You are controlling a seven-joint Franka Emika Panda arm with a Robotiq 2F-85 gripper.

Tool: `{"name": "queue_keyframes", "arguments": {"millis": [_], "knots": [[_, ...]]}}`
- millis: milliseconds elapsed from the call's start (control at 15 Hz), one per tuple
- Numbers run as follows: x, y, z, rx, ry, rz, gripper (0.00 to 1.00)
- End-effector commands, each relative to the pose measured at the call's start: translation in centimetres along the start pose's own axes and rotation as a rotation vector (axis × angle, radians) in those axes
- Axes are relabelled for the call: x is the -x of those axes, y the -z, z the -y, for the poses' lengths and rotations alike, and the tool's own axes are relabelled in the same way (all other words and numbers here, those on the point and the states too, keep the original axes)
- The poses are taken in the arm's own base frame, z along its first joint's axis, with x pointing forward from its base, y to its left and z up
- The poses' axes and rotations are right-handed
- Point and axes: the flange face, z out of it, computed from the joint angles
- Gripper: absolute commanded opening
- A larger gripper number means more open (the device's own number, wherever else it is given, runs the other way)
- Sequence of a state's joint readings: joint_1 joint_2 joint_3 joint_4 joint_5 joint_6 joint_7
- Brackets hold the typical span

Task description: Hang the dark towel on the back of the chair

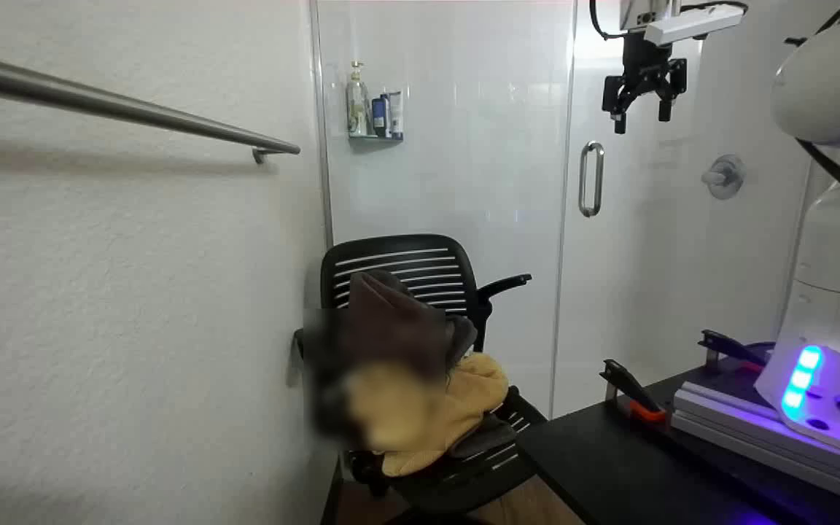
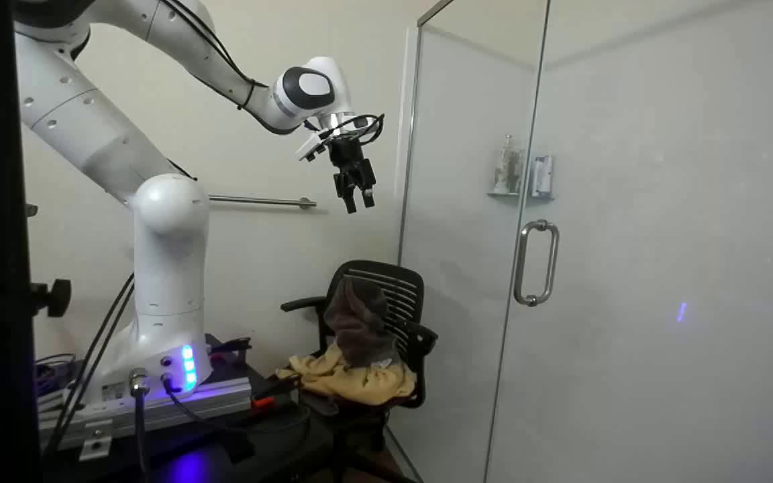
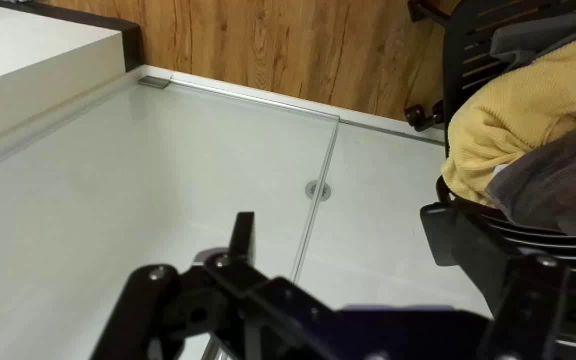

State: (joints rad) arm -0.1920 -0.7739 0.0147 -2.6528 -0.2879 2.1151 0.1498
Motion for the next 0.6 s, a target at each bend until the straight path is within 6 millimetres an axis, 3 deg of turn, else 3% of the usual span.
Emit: {"name": "queue_keyframes", "arguments": {"millis": [0, 200, 533], "knots": [[0.0, 0.0, 0.0, 0.0, 0.0, 0.001, 1.0], [-1.0, -1.8, -1.3, -0.054, 0.042, 0.039, 1.0], [-7.7, -6.6, -3.9, -0.214, 0.235, -0.004, 1.0]]}}
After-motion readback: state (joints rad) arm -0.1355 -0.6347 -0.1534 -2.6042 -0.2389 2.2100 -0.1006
